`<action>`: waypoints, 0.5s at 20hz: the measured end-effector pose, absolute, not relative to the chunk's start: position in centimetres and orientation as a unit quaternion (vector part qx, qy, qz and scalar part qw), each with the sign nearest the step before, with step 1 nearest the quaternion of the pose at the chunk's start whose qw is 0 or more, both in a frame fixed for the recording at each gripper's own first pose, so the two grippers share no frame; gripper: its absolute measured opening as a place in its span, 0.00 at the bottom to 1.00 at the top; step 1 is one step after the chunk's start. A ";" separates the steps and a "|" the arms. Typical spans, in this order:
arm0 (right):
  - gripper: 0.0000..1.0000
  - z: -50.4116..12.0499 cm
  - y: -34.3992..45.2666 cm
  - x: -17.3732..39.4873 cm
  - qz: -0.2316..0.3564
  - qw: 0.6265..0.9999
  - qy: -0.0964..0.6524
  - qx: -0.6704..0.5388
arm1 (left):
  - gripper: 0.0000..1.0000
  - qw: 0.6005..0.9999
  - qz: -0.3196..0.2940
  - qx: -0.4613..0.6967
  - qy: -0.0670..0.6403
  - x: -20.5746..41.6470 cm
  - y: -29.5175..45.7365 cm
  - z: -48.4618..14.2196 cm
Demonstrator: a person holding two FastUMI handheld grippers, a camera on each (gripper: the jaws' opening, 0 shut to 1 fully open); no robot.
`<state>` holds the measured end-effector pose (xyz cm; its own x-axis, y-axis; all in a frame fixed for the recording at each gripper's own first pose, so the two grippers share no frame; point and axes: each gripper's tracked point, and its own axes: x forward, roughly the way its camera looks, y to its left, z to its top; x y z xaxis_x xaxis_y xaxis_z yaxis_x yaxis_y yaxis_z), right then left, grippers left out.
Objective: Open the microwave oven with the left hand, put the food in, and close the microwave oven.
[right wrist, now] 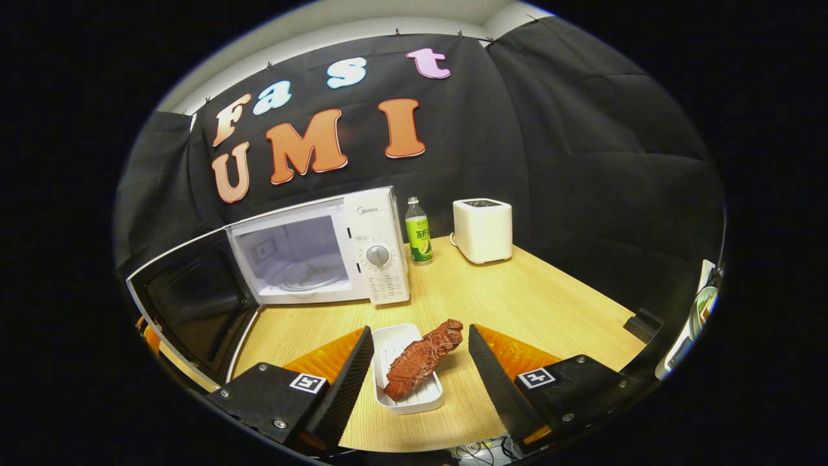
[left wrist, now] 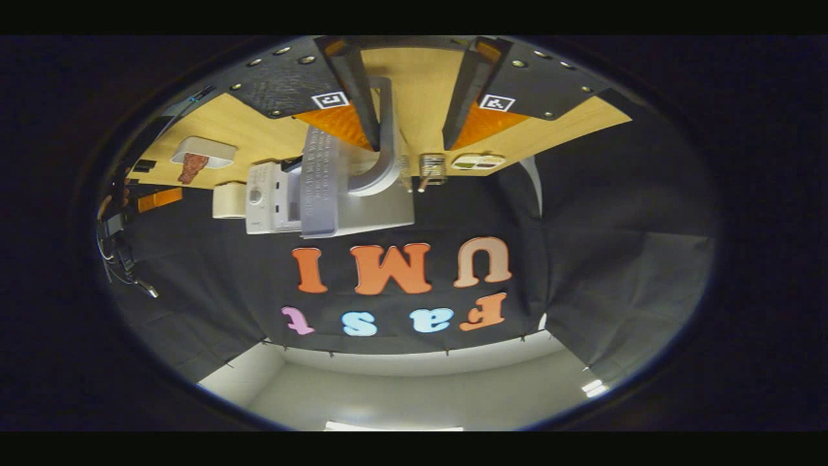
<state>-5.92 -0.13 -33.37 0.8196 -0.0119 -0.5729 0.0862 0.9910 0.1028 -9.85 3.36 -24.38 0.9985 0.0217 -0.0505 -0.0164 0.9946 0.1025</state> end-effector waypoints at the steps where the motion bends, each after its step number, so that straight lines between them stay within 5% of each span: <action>1: 0.92 -33.5 0.3 -5.9 -0.025 0.951 0.303 0.056 | 0.63 0.998 0.019 0.044 0.026 -10.0 5.0 -24.3; 3: 0.92 -34.0 1.0 -5.9 -0.023 0.948 0.313 0.046 | 0.73 0.999 0.021 0.033 0.033 -10.4 7.0 -24.4; 4: 0.92 -34.2 1.3 -6.0 -0.023 0.947 0.317 0.042 | 0.91 0.999 0.017 0.034 0.034 -10.6 7.7 -24.2; 10: 0.92 -35.9 1.8 -6.6 -0.033 0.937 0.346 0.020 | 0.99 0.997 0.046 0.054 0.033 -10.8 12.9 -23.7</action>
